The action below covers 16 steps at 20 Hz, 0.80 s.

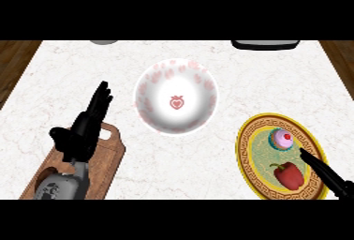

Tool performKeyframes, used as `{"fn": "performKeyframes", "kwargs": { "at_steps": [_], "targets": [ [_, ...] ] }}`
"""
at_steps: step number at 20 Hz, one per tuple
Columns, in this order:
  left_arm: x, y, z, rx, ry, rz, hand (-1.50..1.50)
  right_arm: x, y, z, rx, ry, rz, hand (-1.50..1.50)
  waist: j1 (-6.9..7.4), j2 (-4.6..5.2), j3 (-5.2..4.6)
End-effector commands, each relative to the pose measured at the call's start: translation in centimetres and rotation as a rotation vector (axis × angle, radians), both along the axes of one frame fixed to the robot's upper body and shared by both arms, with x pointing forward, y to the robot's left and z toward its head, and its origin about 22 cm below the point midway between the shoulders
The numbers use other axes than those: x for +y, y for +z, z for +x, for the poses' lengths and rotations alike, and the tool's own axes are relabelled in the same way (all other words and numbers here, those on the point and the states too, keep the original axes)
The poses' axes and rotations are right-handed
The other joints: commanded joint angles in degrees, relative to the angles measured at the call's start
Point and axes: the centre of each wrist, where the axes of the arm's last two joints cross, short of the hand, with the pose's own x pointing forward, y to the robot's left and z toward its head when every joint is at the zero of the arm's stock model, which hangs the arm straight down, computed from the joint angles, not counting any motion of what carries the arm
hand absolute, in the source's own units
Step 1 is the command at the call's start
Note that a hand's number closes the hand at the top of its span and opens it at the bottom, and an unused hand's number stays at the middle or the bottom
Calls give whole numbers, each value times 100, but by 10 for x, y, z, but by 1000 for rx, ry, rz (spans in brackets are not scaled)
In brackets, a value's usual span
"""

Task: Pick the bell pepper from the plate and place it in the bowl

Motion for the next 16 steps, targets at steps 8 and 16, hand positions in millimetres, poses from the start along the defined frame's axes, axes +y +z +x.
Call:
{"fn": "performKeyframes", "kwargs": {
  "at_steps": [8, 16],
  "targets": [
    [-6, 5, 0, -1, 2, 3, 0, -6, -44, 14, 19, -20, 18, -150, 6, 2, 1],
    [-3, -15, -6, 3, 8, -2, 0, -8, -48, 40, -17, -109, -159, -150, 16, 4, 0]
  ]
}}
